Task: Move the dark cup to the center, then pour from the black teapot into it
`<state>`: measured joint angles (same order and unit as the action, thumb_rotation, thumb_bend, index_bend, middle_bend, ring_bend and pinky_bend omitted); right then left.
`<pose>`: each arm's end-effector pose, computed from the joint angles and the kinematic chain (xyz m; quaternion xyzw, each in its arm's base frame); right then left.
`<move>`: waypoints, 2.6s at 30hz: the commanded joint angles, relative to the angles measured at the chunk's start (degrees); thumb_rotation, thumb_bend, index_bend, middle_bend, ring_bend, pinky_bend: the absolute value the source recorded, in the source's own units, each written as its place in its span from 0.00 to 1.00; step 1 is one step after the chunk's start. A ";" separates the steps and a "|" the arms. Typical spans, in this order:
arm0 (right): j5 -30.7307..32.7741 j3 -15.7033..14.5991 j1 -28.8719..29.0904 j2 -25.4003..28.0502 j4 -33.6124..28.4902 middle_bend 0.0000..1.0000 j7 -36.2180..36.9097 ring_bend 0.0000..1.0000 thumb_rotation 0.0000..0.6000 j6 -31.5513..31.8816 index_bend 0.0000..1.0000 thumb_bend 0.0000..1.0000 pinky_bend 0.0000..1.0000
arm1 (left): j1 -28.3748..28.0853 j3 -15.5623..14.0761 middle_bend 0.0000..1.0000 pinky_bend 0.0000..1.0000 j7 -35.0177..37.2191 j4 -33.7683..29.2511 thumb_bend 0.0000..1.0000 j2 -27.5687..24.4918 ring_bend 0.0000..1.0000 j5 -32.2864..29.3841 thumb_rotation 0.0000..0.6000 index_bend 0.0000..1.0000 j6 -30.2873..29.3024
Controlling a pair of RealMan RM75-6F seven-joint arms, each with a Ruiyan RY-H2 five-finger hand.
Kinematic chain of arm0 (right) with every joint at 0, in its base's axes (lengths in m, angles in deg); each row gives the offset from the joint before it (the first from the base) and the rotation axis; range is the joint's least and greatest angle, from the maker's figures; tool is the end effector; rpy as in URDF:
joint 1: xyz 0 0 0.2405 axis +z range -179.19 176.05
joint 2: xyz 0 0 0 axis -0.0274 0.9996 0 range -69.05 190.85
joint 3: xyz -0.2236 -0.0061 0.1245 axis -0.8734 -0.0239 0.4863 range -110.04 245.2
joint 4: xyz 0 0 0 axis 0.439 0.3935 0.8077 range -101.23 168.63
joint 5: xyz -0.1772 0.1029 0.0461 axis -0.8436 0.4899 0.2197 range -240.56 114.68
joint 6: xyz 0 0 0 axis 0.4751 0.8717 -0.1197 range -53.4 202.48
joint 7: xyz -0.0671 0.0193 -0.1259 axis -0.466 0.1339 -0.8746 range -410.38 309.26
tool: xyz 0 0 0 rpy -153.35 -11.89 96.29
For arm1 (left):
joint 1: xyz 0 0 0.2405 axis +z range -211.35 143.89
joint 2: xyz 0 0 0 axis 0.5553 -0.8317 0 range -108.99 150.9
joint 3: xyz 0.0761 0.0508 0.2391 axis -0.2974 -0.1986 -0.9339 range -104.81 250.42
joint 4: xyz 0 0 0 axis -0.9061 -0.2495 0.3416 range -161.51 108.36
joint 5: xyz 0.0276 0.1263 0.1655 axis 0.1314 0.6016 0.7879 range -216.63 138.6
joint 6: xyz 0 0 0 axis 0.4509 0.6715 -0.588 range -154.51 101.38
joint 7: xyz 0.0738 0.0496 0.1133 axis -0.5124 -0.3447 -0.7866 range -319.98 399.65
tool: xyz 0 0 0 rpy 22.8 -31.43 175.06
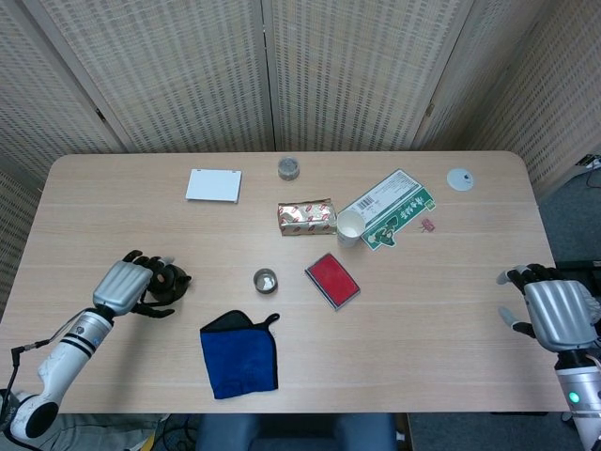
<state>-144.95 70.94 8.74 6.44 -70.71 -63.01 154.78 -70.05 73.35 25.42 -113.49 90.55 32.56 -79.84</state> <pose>-0.2737 -0.2062 0.1848 0.6445 -0.3400 0.3337 0.5981 -0.2485 0.3221 0.0736 -0.7813 -0.3315 -0.2473 0.4675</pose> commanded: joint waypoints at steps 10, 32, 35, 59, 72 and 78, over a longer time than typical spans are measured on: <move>0.13 0.37 -0.40 -0.05 0.34 0.41 0.60 0.32 1.00 -0.04 0.44 0.19 0.40 | 0.67 -0.27 0.17 0.11 -1.49 6.27 0.09 4.42 0.22 2.22 1.00 0.08 -1.00; 0.67 1.10 -0.75 -0.14 0.91 0.40 1.10 0.32 1.00 -0.31 0.44 0.19 0.40 | -0.49 2.73 0.17 0.11 -0.23 16.01 0.09 9.01 0.23 1.45 1.00 0.11 0.41; 0.60 1.20 -0.78 -0.04 0.96 0.40 1.26 0.32 1.00 -0.26 0.44 0.19 0.40 | -0.46 2.94 0.17 0.11 -0.40 16.41 0.09 9.32 0.23 1.22 1.00 0.11 0.36; 1.16 2.91 -0.55 2.55 -0.63 0.40 0.96 0.32 1.00 0.37 0.44 0.19 0.40 | 4.11 0.30 0.24 0.07 -2.07 3.75 0.09 3.67 0.28 4.42 1.00 0.32 -4.36; 1.41 2.96 -0.62 3.02 -0.51 0.40 1.93 0.32 1.00 -0.03 0.44 0.19 0.38 | 4.36 0.58 0.31 0.00 -5.31 2.55 0.09 4.19 0.31 1.56 1.00 0.37 -3.21; 1.36 2.95 -0.68 3.00 -0.32 0.40 2.20 0.32 1.00 -0.04 0.44 0.19 0.38 | 4.35 0.67 0.33 0.00 -5.50 2.81 0.09 4.50 0.33 1.04 1.00 0.38 -2.82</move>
<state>-143.59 73.89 8.07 9.44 -71.04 -60.82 154.75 -65.70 74.02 19.93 -110.68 95.06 33.60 -82.66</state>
